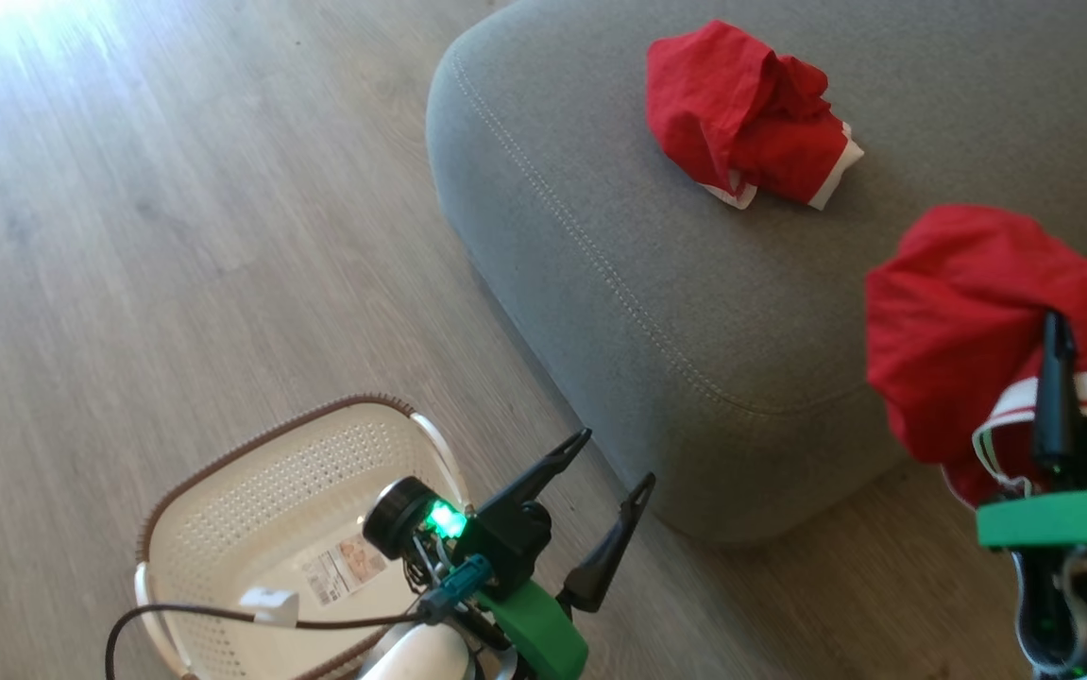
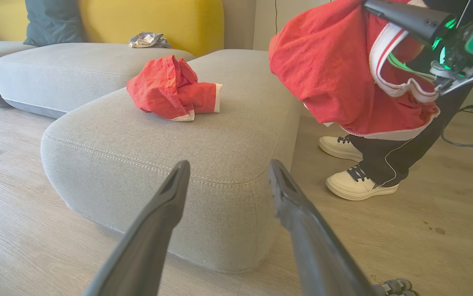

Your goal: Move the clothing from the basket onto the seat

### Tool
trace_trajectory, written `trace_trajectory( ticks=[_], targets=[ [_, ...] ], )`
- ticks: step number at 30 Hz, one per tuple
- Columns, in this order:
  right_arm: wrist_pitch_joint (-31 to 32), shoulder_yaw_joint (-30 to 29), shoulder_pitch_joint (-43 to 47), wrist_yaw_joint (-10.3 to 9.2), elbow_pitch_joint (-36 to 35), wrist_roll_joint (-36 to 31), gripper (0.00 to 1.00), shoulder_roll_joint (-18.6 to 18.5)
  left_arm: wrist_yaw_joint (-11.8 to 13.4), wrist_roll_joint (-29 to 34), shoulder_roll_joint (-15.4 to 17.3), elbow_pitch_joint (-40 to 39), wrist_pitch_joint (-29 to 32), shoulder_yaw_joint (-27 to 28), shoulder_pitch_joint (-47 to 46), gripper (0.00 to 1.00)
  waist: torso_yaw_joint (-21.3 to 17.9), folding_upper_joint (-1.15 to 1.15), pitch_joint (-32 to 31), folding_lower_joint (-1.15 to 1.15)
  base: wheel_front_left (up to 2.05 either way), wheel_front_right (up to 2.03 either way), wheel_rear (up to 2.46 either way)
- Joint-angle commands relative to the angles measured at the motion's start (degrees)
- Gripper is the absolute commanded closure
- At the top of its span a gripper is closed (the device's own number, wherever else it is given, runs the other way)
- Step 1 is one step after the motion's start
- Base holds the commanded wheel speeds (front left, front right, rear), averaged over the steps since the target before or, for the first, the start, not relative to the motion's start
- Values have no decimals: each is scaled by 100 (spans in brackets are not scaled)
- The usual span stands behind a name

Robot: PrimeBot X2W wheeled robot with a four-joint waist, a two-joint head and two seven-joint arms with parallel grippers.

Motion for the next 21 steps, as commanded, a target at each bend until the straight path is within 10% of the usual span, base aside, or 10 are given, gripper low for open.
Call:
trace_trajectory(
  ticks=[1, 21],
  targets=[
    [-54, 209, -430, 0, -141, -102, 100, -98, 55, 10, -13, -171, -30, 203, -204, 0, -46, 0, 53, -1, 0, 0, 0],
    [-54, 776, -3779, 0, 662, 37, 100, -984, -258, 773, 460, -47, -30, 295, -485, 0, 90, 0, 1893, -1, 0, 0, 0]
  ],
)
